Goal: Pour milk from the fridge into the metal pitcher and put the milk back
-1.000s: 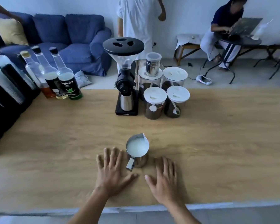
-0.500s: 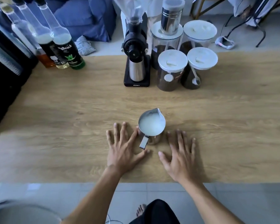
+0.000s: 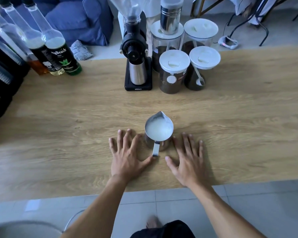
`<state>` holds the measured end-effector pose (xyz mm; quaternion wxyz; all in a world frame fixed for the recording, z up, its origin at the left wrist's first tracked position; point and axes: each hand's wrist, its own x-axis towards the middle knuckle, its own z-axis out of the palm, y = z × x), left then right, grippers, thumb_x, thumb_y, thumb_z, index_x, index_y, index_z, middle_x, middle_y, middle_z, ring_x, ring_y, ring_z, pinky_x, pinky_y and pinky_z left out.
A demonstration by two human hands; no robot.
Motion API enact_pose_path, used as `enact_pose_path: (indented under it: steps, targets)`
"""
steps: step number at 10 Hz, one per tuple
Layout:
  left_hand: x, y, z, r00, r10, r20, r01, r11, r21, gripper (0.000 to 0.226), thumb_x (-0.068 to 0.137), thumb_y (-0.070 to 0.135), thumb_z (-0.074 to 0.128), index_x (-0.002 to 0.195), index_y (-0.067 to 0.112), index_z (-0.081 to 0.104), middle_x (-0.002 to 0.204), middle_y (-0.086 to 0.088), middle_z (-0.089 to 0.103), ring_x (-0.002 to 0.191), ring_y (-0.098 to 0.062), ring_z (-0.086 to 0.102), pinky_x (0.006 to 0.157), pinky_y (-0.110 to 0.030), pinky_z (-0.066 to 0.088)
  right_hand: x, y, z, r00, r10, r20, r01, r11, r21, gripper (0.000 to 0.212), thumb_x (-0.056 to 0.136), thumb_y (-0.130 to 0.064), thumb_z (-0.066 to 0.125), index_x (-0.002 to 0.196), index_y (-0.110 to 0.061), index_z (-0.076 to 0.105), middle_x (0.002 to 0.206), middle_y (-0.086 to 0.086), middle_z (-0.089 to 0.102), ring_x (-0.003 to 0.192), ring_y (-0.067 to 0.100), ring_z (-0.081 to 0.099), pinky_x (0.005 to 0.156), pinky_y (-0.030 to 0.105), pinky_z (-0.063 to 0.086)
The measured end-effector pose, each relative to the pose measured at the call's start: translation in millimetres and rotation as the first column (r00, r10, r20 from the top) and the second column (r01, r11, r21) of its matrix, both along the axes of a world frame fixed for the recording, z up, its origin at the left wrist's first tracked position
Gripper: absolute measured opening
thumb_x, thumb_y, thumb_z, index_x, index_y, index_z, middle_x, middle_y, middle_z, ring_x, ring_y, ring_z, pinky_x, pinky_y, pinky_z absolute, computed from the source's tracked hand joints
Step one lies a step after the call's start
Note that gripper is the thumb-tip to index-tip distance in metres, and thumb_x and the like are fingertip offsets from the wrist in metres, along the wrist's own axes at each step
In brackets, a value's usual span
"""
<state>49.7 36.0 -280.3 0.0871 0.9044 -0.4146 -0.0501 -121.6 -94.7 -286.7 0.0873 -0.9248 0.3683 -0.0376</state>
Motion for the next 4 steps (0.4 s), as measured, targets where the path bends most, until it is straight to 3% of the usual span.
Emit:
enact_pose_path:
  steps: [3, 4]
  targets:
    - [1, 0, 5, 1.000, 0.006, -0.012, -0.006, 1.000, 0.012, 0.091, 0.067, 0.093, 0.034, 0.144, 0.045, 0.027, 0.161, 0.001, 0.016, 0.150, -0.027, -0.004, 0.116, -0.060, 0.002, 1, 3, -1, 0.997, 0.019, -0.079, -0.019, 1.000, 0.002, 0.075, 0.087, -0.065, 0.031, 0.146, -0.020, 0.037, 0.155, 0.014, 0.030, 0.144, 0.034, 0.021, 0.115, 0.060, 0.009]
    - [2, 1, 2, 1.000, 0.003, -0.025, -0.003, 1.000, 0.011, 0.093, 0.065, 0.094, 0.034, 0.144, 0.045, 0.028, 0.161, 0.003, 0.016, 0.150, -0.026, -0.006, 0.117, -0.059, 0.001, 3, -8, 1, 1.000, -0.024, -0.002, 0.024, 0.985, 0.174, 0.077, 0.081, -0.067, 0.034, 0.144, -0.023, 0.036, 0.156, 0.008, 0.027, 0.146, 0.027, 0.015, 0.118, 0.050, -0.002]
